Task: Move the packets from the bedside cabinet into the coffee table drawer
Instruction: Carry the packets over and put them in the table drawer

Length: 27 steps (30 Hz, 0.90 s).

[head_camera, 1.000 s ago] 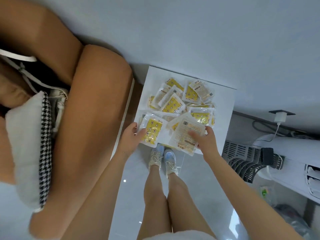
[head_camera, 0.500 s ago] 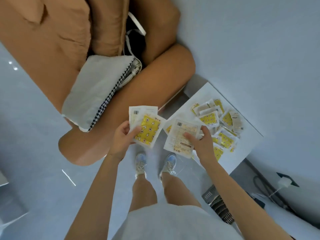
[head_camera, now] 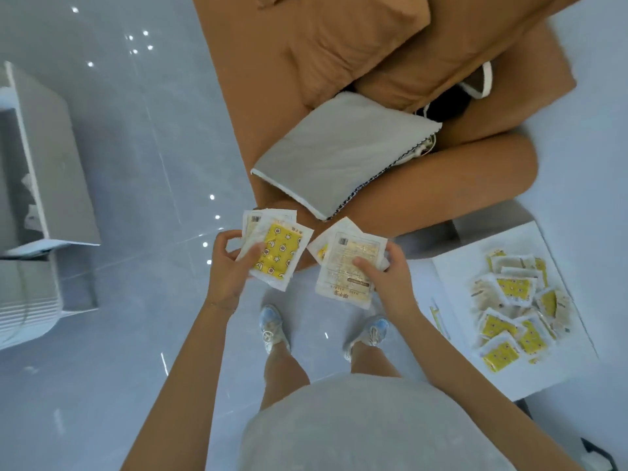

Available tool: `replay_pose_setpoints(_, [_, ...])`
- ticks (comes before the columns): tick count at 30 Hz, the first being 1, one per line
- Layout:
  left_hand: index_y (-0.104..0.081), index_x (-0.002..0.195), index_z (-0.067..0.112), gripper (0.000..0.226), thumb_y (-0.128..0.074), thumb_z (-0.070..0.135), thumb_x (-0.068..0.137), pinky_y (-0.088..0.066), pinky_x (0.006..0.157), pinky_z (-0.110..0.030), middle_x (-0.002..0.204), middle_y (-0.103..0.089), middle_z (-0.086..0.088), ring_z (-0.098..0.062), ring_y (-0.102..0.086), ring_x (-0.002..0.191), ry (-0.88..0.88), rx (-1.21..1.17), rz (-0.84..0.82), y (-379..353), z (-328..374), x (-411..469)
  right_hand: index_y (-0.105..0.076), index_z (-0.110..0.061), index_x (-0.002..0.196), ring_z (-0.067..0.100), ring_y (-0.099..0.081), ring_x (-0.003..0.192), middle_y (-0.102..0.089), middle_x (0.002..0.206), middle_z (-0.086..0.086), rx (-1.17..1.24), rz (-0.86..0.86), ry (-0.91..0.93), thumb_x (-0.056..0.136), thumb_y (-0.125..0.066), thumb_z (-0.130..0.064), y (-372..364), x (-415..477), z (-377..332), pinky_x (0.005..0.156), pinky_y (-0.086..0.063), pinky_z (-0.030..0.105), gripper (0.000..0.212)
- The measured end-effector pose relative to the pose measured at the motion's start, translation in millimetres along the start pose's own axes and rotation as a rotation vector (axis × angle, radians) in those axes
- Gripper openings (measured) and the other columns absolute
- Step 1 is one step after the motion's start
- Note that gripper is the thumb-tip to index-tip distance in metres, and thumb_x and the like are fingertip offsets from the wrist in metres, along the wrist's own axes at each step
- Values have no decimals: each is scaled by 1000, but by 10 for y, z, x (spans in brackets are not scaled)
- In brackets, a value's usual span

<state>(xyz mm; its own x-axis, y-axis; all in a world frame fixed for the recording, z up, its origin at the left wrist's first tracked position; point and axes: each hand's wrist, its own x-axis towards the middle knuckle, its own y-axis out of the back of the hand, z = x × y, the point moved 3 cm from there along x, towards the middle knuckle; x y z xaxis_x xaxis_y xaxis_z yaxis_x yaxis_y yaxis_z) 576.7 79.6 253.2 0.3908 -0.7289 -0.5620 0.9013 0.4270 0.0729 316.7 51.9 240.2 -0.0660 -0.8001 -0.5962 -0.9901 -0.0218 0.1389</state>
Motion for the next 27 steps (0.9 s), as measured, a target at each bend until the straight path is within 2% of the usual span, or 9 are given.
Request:
replay_pose_setpoints(3, [-47,93,26,25,-67,13,86,-54,51,-21,94,-69,-4,-10,-71,67,1,-11,94,722,44,142,-51,-13,112,7,-68,85,-67,99,-3,25,-40,-12,83,-72,-10,-692,-48,-144,63,-56,19,36])
replay_pose_setpoints(7, [-43,103,18,28,-65,12,87,-56,53,-22,93,-68,-6,-8,-70,65,30,-44,171,1559,45,280,-52,-11,114,18,-69,96,-68,109,4,53,-82,-15,83,-73,-13,-1492,-58,-283,72,-60,32,38])
replay_pose_setpoints(10, [-40,106,15,31,-64,11,87,-57,57,-21,91,-67,0,-7,-70,65,18,-71,214,2072,119,398,-53,-16,110,15,-70,93,-69,106,0,31,-122,-12,83,-73,-13,-2066,-43,-429,62,-57,26,34])
replay_pose_setpoints(14, [-38,108,13,32,-63,10,88,-55,55,-17,92,-66,-1,-6,-70,64,-1,-96,283,2583,222,593,-55,-14,106,16,-70,95,-69,104,0,-27,-194,31,83,-72,-8,-2748,26,-725,72,-59,31,30])
replay_pose_setpoints(18, [-37,108,14,31,-62,12,89,-57,58,-19,100,-65,-8,-7,-71,67,-14,-126,350,2959,269,891,-54,-8,108,6,-71,82,-70,98,-2,-39,-275,38,85,-68,-2,-3366,206,-972,60,-56,20,28])
replay_pose_setpoints(22, [-37,108,16,31,-62,15,89,-56,62,-18,98,-67,-3,-10,-70,71,-18,-147,405,3257,374,1260,-56,-24,100,11,-69,91,-69,105,-1,-171,-337,95,81,-73,-9,-3973,536,-1202,71,-59,27,30])
replay_pose_setpoints(24, [-37,108,15,32,-63,15,89,-56,63,-20,94,-67,1,-10,-71,71,-2,-180,433,3422,463,1463,-55,-25,100,11,-69,93,-68,104,-3,-230,-376,107,80,-75,-11,-4313,727,-1345,75,-59,30,31])
replay_pose_setpoints(27, [-38,109,16,32,-63,15,89,-58,65,-25,98,-67,-5,-18,-71,77,33,-238,519,3714,593,1757,-56,-25,101,4,-69,87,-68,101,-6,-302,-458,109,80,-75,-11,-4871,964,-1624,72,-58,28,32])
